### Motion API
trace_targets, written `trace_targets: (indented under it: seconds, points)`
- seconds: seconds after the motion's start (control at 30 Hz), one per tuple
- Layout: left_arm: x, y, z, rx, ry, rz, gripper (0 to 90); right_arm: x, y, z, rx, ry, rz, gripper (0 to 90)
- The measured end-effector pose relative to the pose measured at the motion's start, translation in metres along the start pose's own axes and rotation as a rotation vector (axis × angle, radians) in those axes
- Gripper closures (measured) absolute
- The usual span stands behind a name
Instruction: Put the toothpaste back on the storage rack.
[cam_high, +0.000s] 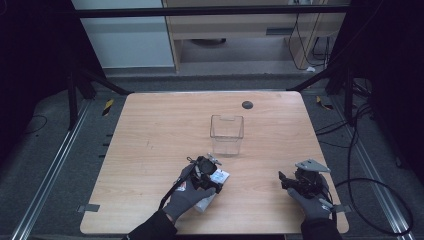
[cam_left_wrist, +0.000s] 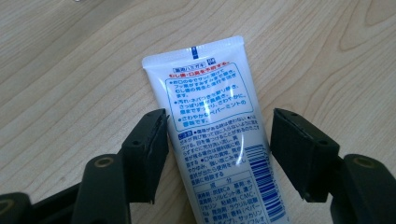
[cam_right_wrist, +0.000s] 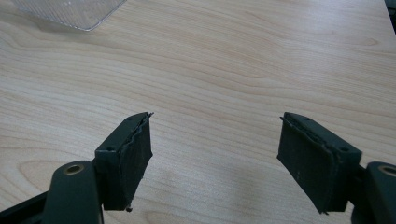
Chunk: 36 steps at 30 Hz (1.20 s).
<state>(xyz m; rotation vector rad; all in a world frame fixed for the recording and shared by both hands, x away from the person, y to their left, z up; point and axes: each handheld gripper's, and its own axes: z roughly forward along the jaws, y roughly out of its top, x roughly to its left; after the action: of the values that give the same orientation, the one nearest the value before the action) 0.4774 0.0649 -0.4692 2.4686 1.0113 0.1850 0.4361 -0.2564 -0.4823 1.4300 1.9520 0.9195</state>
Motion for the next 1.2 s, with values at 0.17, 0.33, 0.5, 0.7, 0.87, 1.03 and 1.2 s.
trace_targets:
  seconds: [0.17, 0.33, 0.5, 0.7, 0.87, 1.03, 1.2]
  points:
    - [0.000, 0.000, 0.002, 0.007, 0.006, -0.001, 34.2, 0.000, 0.000, 0.000, 0.000, -0.001, 0.000, 25.4]
    - [-0.001, 0.000, 0.005, 0.016, 0.013, -0.009, 32.4, 0.000, 0.000, 0.000, 0.001, -0.001, -0.001, 25.4]
    - [-0.002, 0.000, 0.008, 0.038, 0.018, -0.008, 30.9, 0.000, 0.000, 0.000, 0.003, -0.001, -0.001, 25.4]
    - [-0.004, 0.001, 0.008, 0.037, 0.031, -0.011, 31.7, 0.001, 0.000, 0.000, 0.004, -0.002, -0.002, 25.4]
    - [-0.009, 0.000, 0.006, 0.039, 0.042, -0.003, 43.6, 0.001, 0.000, 0.000, 0.001, -0.002, 0.000, 25.4]
    - [-0.007, -0.001, 0.000, 0.020, 0.024, -0.010, 59.0, 0.000, 0.000, 0.000, 0.001, -0.002, -0.001, 25.4]
    - [-0.005, -0.002, -0.009, 0.031, 0.000, 0.020, 68.8, -0.001, 0.000, 0.000, 0.003, -0.001, 0.002, 25.4]
